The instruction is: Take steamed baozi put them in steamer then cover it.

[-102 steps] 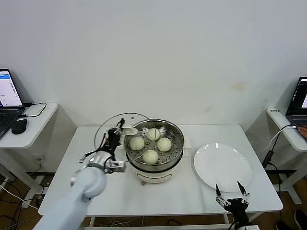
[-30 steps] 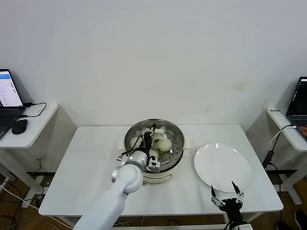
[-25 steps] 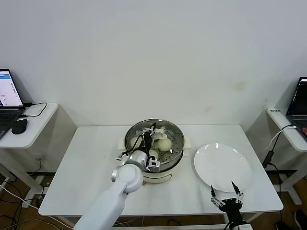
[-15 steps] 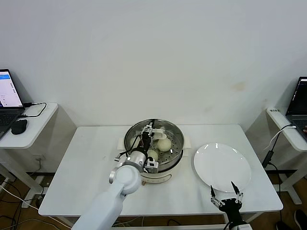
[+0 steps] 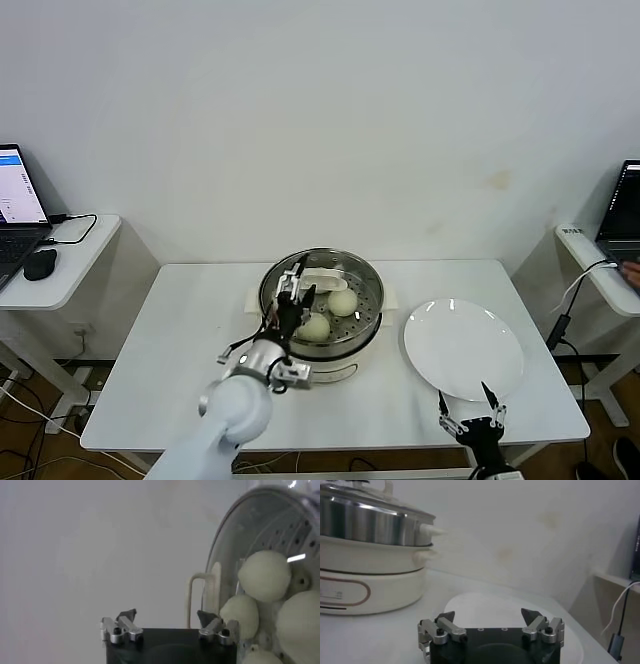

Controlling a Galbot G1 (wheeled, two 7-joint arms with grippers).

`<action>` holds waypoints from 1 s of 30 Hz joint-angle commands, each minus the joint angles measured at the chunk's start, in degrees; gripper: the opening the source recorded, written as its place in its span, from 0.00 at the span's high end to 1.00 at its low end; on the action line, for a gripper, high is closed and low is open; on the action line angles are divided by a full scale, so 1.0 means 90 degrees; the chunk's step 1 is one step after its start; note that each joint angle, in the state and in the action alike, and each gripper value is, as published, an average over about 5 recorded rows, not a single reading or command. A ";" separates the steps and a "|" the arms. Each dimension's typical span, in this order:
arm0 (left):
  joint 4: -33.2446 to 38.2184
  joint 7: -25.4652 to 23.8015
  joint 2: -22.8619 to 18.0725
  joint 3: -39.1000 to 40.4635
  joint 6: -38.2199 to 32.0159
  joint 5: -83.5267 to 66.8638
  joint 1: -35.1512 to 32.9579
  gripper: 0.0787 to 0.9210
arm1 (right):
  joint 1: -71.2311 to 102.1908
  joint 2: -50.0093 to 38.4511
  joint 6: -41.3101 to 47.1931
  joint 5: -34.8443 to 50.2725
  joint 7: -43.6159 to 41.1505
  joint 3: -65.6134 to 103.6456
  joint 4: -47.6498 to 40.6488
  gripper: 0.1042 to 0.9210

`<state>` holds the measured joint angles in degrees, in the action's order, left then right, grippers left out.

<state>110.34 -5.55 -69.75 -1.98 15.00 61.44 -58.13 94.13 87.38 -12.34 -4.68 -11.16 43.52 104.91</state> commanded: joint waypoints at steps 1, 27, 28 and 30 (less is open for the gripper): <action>0.1583 0.1623 -0.0154 -0.1548 -0.0952 -0.3030 -0.2259 0.12 | 0.0039 -0.0014 -0.0108 0.0017 0.0006 -0.0008 -0.0034 0.12; 0.0933 0.2044 -0.0489 -0.3350 -0.2242 -0.9017 -0.5080 0.12 | 0.0922 -0.0529 -0.0246 0.0401 0.0027 -0.0621 0.0680 0.12; 0.0940 0.2020 -0.0470 -0.3344 -0.2241 -0.9010 -0.5076 0.12 | 0.0935 -0.0539 -0.0242 0.0398 0.0026 -0.0638 0.0693 0.12; 0.0952 0.1964 -0.0451 -0.3338 -0.2254 -0.9010 -0.5076 0.12 | 0.0965 -0.0550 -0.0238 0.0399 0.0022 -0.0670 0.0726 0.12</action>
<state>118.70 11.76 -73.63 -29.42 -2.99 -13.62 -97.57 100.48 83.27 -14.47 -1.98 -11.05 38.97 109.36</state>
